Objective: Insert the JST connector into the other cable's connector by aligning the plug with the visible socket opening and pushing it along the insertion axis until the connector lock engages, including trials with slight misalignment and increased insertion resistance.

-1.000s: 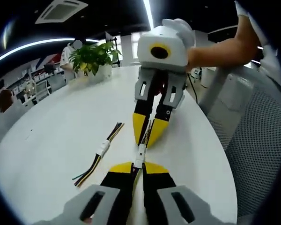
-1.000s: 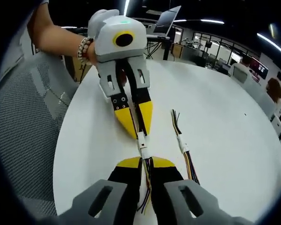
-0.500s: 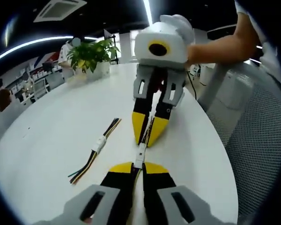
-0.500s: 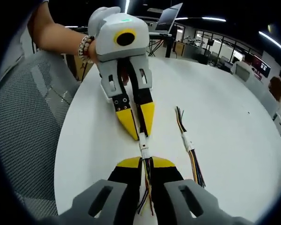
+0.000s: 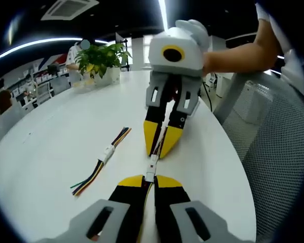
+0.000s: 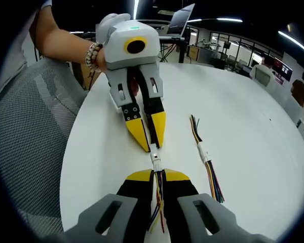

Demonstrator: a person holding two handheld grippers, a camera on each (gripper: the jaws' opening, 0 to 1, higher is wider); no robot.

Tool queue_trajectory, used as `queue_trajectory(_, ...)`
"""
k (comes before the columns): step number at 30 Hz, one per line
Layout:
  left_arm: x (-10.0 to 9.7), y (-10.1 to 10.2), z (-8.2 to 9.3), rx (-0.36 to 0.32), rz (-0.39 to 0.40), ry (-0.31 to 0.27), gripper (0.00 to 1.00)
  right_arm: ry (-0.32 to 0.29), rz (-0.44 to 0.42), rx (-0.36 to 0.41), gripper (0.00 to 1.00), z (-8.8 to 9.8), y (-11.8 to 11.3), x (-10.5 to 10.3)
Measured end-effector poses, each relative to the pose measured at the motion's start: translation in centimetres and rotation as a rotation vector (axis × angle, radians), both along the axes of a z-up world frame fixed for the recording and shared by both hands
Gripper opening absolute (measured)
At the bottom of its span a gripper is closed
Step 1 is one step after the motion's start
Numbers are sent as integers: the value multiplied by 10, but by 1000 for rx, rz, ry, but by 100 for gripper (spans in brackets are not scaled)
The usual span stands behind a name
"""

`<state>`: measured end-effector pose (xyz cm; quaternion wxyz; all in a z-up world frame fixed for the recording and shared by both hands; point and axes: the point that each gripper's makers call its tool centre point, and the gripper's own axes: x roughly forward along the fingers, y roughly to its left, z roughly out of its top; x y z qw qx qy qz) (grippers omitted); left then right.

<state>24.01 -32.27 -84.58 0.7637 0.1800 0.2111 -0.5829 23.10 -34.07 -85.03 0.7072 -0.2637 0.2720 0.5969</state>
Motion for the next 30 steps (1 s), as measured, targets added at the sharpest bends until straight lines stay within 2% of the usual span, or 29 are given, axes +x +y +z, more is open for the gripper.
queue_trajectory(5,-2,-1,0,-6,-5,8,0,-9,-6,-2,4,-1,0,2)
queue_trajectory(16,1,-1,1,-11,5,13,0,14,-3,9,4,0,0,0)
queue_trajectory(22,2,2,7,-52,11,32,0,21,-7,37,4,7,1,1)
queue_trajectory(30,-1,1,7,-47,-2,35,0,8,11,10,4,4,1,-1)
